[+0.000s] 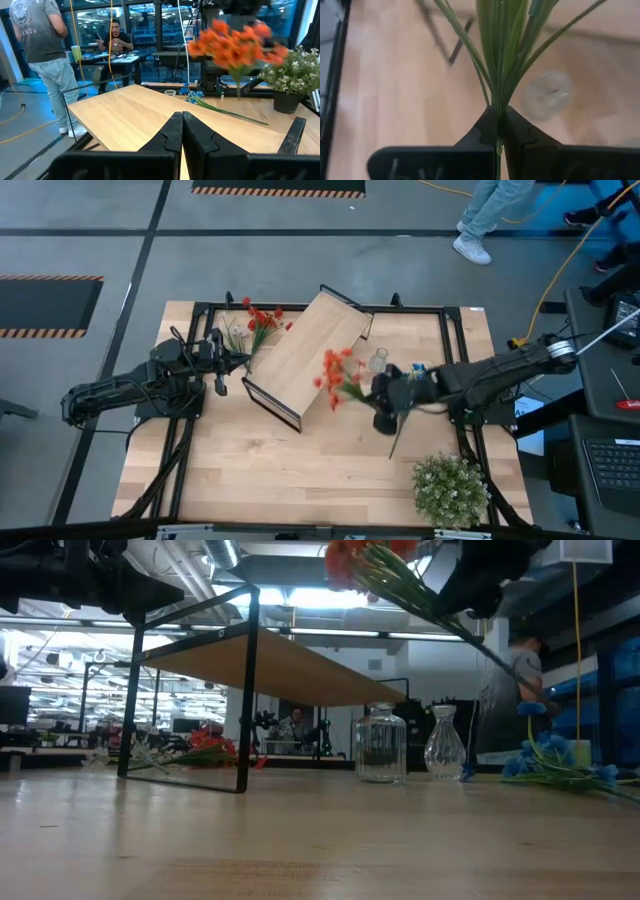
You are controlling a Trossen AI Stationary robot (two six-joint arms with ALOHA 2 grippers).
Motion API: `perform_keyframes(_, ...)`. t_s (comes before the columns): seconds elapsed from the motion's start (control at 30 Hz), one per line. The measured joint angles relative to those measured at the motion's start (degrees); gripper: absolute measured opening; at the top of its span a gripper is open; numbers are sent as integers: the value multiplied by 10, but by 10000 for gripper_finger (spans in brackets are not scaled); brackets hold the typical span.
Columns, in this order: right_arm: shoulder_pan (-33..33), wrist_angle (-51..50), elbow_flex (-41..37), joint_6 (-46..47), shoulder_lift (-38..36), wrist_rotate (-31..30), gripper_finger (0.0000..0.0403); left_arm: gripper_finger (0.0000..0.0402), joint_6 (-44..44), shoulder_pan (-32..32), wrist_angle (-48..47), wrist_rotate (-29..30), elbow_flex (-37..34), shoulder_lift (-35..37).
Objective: Pick and place flowers into a vace then onto a shelf
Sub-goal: Put the orange flowers into the right transparent vase
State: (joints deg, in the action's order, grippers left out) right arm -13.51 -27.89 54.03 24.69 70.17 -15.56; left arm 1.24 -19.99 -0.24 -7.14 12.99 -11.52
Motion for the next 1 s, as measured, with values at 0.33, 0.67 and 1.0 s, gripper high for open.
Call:
perform_keyframes(0.33, 87, 180, -111, -177, -135, 2, 7, 4, 27, 0, 0, 1, 0, 0)
perform_keyframes(0.67, 136, 348, -222, -259, -213, -74, 7, 4, 30, 0, 4, 2, 0, 0)
perform_keyframes(1.0, 157, 399, -255, -264, -247, -117, 7, 3, 25, 0, 4, 27, 0, 0)
